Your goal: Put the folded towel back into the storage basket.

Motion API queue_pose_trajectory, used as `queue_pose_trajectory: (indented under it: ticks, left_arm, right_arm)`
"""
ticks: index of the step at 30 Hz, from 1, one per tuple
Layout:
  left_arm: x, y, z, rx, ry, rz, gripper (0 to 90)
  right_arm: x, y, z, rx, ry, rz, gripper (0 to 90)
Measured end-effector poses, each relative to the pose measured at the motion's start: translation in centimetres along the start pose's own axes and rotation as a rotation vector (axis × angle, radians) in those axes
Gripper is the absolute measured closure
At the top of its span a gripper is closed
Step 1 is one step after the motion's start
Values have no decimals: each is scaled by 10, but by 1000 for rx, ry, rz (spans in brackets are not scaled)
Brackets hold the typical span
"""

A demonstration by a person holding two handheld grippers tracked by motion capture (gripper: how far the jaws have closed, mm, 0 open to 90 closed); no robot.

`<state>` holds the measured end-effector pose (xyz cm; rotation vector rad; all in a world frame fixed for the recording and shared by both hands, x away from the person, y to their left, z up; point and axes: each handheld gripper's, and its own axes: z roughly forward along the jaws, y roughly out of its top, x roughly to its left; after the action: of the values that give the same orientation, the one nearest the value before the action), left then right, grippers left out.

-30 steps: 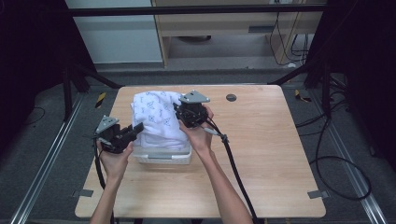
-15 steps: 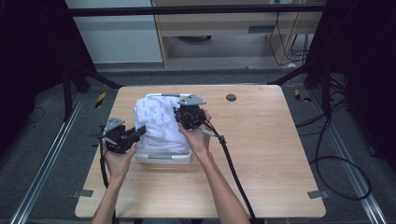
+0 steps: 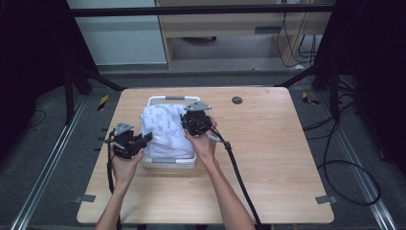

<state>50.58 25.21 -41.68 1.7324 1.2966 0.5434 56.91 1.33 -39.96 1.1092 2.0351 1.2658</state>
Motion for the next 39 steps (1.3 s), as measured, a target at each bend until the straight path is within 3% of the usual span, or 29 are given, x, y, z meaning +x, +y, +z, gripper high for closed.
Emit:
queue_pose_trajectory:
  ticks: [20, 28, 32, 39]
  left_arm:
    - [0, -6, 13, 63, 22, 17, 748]
    - [0, -8, 18, 89, 47, 17, 707]
    - [2, -7, 15, 60, 49, 1, 656]
    - [-1, -2, 5, 9, 34, 5, 638]
  right_arm:
    - [-5, -20, 15, 67, -10, 14, 724]
    - [-6, -25, 24, 108, -7, -17, 677]
    - [-5, -28, 30, 142, -8, -34, 637]
    - [-5, -25, 25, 115, -9, -60, 542]
